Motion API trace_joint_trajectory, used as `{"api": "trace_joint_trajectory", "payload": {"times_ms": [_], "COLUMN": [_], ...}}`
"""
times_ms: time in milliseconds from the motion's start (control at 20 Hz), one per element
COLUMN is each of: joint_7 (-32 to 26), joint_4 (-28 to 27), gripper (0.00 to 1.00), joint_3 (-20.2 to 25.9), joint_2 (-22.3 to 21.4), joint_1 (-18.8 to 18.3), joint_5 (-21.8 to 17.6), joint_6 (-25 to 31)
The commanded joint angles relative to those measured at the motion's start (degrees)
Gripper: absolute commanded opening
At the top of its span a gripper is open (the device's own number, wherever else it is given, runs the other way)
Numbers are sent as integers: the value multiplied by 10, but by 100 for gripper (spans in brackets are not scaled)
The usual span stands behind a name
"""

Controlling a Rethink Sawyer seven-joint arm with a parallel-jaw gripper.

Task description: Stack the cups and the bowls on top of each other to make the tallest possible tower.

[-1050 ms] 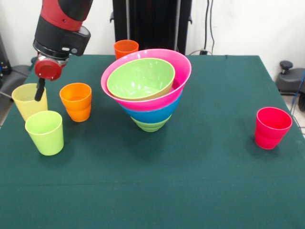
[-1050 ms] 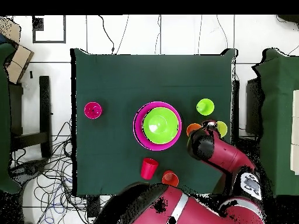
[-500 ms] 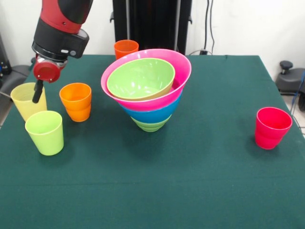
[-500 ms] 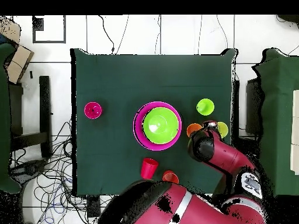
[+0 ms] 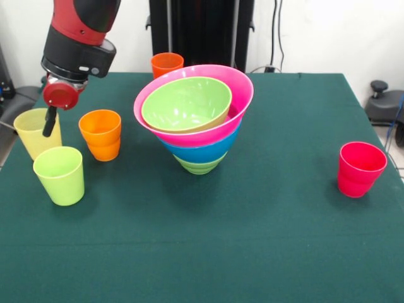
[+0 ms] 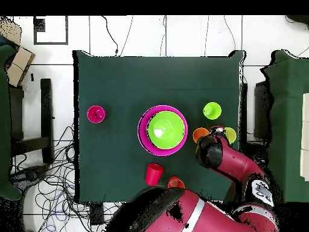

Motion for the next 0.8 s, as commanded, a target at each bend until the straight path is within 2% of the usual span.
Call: {"api": "trace_joint_trajectory", "payload": {"times_ms": [50,800], "joint_7": [12,19], "joint_4": [24,17], "gripper": [100,100], "joint_3": [83,80], "joint_2": [27,43], "joint_1": [-11,-12], "joint_5": [-47,-53], "joint_6": [-26,-49]}}
